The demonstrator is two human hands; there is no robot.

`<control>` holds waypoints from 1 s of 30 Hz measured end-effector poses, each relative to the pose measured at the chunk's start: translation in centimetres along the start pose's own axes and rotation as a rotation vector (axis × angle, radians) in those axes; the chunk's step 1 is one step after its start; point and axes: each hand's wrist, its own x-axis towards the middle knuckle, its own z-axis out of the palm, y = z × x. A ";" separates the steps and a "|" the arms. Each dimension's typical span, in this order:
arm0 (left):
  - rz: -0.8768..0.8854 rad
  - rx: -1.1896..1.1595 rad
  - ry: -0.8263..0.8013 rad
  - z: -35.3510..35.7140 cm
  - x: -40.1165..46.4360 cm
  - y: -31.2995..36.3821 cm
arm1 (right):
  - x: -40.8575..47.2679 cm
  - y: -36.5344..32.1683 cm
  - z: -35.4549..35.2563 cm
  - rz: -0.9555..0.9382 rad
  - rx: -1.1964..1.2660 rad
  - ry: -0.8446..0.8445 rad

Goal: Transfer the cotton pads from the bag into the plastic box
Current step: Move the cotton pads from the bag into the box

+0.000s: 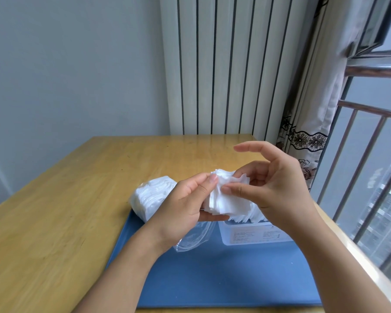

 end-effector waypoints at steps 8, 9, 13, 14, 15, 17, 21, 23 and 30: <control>0.034 0.012 0.013 -0.1 0.1 -0.2 | 0.1 0.2 -0.1 -0.092 -0.028 0.033; 0.040 0.009 0.017 -0.1 0.1 -0.2 | 0.1 0.2 -0.1 -0.103 -0.034 0.033; 0.047 -0.027 0.030 0.0 0.2 -0.2 | -0.1 0.4 -0.1 -0.181 -0.085 0.068; 0.048 -0.035 0.036 0.0 0.2 -0.2 | -0.1 0.5 -0.1 -0.206 -0.112 0.080; 0.049 -0.042 0.042 0.0 0.3 -0.2 | -0.2 0.5 -0.1 -0.229 -0.140 0.091; 0.052 -0.050 0.056 0.0 0.3 -0.2 | -0.3 0.6 0.0 -0.273 -0.194 0.115; 0.051 -0.042 0.066 -0.1 0.4 -0.4 | -0.2 0.9 0.0 -0.331 -0.296 0.121; 0.053 -0.029 0.066 -0.2 0.4 -0.4 | 0.0 1.2 -0.3 -0.335 -0.357 0.105; 0.057 -0.015 0.057 -0.1 0.2 -0.3 | 0.5 1.6 -0.7 -0.271 -0.315 0.044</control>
